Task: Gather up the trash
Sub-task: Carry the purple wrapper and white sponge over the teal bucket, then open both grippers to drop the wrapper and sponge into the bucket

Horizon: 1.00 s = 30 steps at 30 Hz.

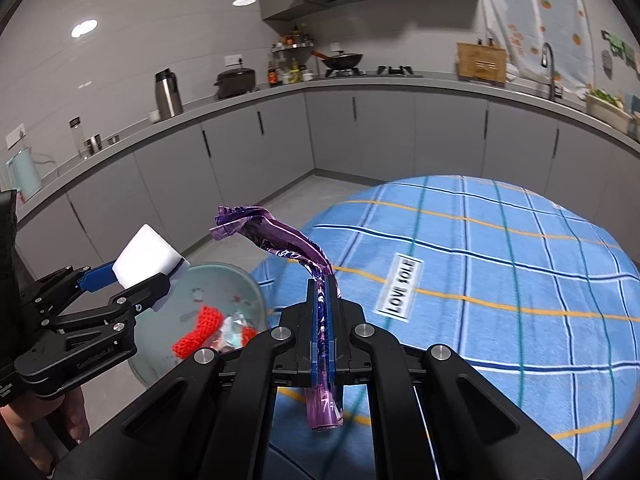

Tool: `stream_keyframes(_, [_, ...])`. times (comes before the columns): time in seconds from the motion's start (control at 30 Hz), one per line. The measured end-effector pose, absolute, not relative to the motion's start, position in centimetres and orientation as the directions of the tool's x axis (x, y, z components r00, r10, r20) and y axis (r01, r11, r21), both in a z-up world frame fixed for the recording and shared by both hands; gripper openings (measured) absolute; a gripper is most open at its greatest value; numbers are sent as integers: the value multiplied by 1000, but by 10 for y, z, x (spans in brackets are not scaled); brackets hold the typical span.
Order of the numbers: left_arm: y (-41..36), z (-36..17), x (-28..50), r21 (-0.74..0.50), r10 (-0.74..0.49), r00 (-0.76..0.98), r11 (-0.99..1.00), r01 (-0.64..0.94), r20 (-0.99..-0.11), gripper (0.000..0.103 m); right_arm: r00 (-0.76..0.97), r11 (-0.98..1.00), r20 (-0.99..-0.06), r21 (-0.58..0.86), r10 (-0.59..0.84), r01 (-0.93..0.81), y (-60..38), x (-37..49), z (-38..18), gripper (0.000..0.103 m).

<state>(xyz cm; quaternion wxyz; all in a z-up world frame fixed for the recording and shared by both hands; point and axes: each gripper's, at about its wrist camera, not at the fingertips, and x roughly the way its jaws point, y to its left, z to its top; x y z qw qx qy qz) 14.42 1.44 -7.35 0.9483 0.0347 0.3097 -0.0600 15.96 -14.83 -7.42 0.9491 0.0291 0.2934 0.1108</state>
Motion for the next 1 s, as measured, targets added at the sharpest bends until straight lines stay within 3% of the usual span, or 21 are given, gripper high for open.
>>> stream_keyframes(0.7, [83,-97,159,15,26,774,1000,-22,-633,61,732,929,-596,62,329,-366,-55,204,-89,6])
stream_keyframes(0.83, [83,-102,160,11,33,769,999,-34,-639,69,728,924,-592,82,346,-372,-53,209,-95,23])
stream_keyframes(1.0, [86,-103,160,18,49,769,999,-48,-637,79,727,930,-594,112,345,-349,-63,210,-98,31])
